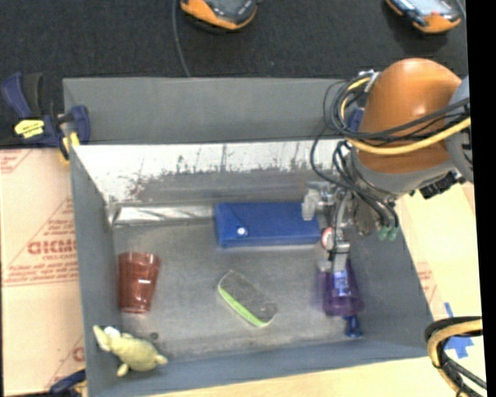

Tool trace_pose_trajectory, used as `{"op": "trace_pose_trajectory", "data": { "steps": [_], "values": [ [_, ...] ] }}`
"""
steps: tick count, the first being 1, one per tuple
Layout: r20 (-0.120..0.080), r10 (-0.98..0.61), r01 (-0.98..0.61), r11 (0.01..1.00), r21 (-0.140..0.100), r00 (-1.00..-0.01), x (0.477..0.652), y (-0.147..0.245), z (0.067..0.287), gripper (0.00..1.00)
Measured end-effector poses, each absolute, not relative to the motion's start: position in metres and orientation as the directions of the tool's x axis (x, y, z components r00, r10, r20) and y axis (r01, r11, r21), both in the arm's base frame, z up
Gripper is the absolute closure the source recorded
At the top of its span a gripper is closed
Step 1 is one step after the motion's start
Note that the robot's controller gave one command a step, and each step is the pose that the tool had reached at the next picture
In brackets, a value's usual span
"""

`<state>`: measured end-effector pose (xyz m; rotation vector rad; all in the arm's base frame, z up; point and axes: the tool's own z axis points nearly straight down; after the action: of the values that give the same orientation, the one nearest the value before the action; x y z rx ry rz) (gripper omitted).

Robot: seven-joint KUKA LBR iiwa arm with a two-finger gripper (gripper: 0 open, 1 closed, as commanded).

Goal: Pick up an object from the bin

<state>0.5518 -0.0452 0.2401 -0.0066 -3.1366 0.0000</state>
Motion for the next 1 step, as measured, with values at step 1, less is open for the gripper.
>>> {"op": "trace_pose_trajectory", "data": {
  "steps": [1],
  "values": [
    [-0.004,0.003,0.003,1.0,-0.001,-1.0,0.553,-0.0452,0.2449,0.0]
  ]
}}
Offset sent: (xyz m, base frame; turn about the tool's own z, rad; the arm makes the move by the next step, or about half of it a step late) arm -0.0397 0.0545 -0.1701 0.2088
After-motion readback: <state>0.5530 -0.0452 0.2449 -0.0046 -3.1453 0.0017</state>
